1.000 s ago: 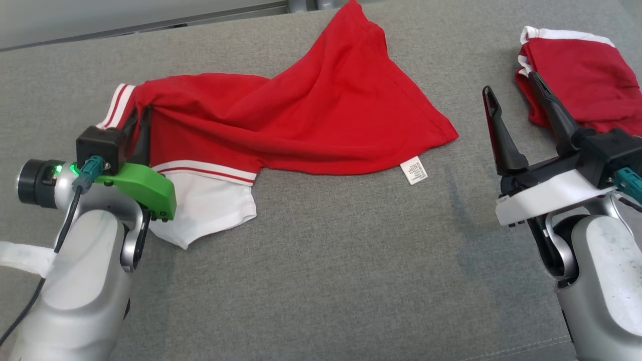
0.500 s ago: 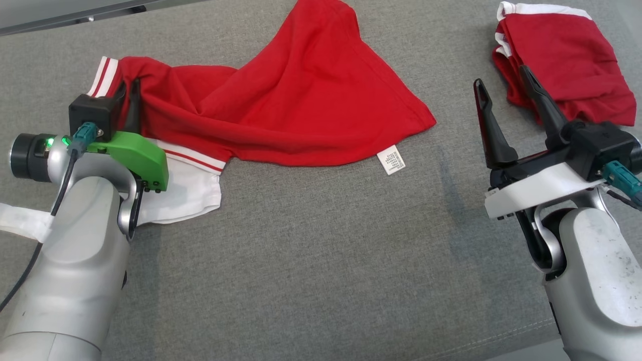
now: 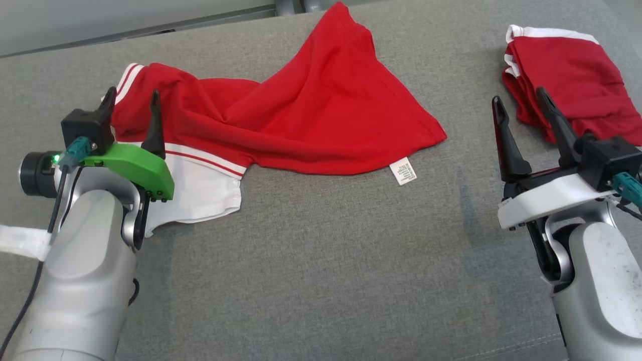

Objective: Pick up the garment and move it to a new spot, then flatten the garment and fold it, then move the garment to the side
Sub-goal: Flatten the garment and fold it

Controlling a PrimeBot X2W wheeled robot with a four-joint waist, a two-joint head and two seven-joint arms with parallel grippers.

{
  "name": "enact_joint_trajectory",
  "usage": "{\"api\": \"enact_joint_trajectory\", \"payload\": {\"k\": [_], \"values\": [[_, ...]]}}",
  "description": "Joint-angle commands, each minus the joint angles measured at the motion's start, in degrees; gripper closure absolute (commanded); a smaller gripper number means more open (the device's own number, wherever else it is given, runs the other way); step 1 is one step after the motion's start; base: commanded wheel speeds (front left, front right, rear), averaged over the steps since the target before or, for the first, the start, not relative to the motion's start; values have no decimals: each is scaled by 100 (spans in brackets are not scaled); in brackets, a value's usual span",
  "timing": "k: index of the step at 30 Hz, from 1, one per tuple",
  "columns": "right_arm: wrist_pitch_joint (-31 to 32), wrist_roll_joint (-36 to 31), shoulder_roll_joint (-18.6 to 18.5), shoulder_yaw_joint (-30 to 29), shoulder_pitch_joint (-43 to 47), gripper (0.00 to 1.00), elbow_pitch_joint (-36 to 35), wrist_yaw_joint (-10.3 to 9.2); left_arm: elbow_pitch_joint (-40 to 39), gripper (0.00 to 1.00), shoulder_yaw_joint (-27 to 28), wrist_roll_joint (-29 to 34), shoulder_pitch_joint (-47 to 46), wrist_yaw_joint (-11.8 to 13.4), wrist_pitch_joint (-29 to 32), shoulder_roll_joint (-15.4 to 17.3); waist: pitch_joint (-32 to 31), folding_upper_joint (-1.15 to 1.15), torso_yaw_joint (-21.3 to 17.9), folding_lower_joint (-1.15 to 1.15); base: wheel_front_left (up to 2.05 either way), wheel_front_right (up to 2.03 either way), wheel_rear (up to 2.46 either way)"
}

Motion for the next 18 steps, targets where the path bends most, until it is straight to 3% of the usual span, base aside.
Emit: {"api": "enact_joint_trajectory", "payload": {"k": [1, 7, 18], "values": [[-5, -48, 26, -70, 138, 0, 15, -6, -114, 0, 55, -81, 196, -31, -15, -34, -212, 31, 174, 0, 0, 0, 0], [-51, -195, 164, -351, 549, 0, -11, -6, -798, 0, 229, -127, 1004, -47, -11, -99, -639, 31, 393, 0, 0, 0, 0], [-144, -626, 438, -568, 1311, 0, -172, -6, -2324, 0, 570, -219, 2822, 232, -10, -266, -1317, 31, 588, 0, 0, 0, 0]]}}
